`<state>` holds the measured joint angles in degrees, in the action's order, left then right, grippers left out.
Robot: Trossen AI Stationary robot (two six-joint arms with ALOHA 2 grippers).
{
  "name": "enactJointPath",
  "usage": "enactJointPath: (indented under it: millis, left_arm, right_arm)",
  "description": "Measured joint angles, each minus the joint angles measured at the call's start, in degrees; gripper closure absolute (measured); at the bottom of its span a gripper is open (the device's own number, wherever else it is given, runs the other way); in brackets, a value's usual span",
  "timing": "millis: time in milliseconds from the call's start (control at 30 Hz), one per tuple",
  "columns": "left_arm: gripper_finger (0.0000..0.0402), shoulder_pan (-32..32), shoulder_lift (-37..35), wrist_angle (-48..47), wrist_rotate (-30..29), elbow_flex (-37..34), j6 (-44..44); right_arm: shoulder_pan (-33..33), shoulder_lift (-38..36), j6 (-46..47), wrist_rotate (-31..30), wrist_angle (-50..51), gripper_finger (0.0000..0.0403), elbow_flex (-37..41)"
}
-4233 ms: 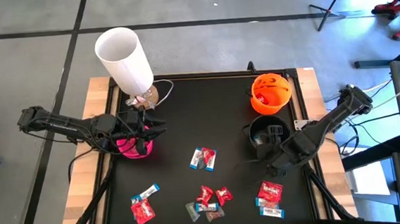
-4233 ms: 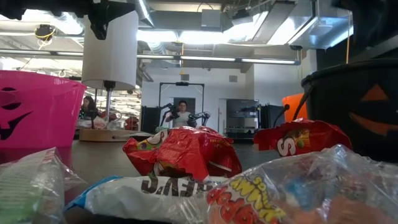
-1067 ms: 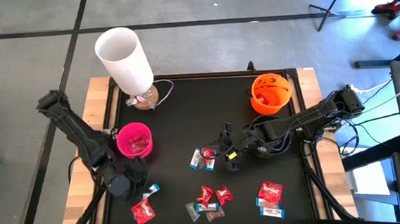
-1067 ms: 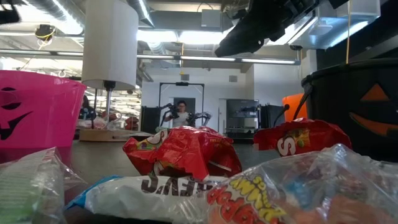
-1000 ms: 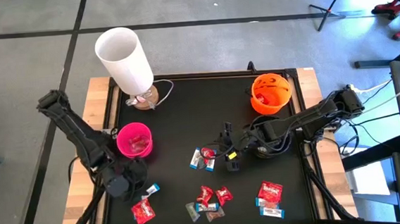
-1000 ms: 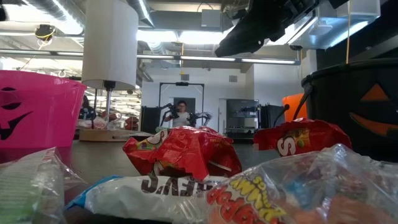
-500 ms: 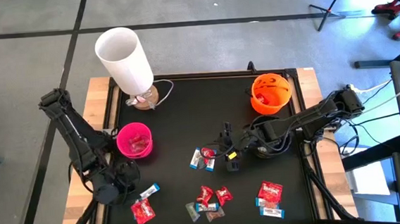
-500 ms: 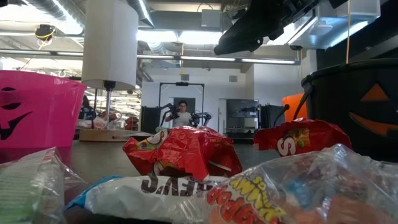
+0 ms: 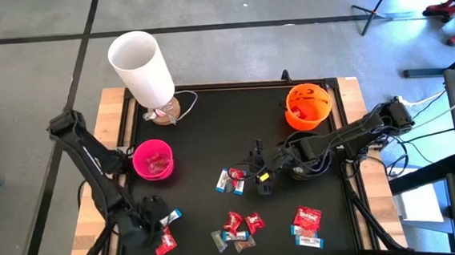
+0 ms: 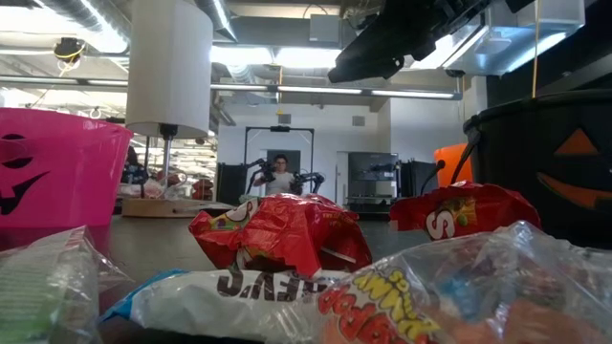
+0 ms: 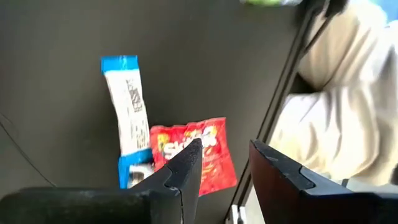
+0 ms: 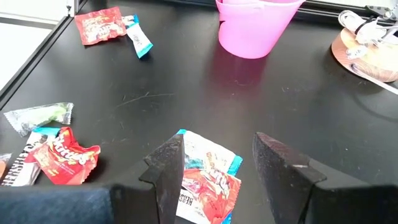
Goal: Sort candy
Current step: Put the red candy into the orange bucket
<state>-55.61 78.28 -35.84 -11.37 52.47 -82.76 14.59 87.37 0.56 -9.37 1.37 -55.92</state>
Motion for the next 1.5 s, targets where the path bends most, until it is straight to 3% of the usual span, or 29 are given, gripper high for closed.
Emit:
enactJointPath:
  millis: [233,633,800,1500]
  left_arm:
    - [0.0278,-2.4,5.2,2.3,7.7,0.0,-4.2]
    - [0.0278,-3.8,11.2,4.3,4.9,-0.1,-6.7]
    - [0.0278,-3.8,13.3,5.5,4.9,-0.1,-3.5]
    - [0.0278,-3.8,15.7,2.2,4.1,-0.1,-2.2]
  right_arm:
    - [0.0,0.0,0.0,0.0,0.0,0.0214,0.0]
    - [0.0,0.0,0.0,0.0,-1.3,0.0214,0.0]
    - [0.0,0.0,0.0,0.0,-1.3,0.0214,0.0]
    - [0.0,0.0,-0.9,0.0,-1.4,0.0214,0.0]
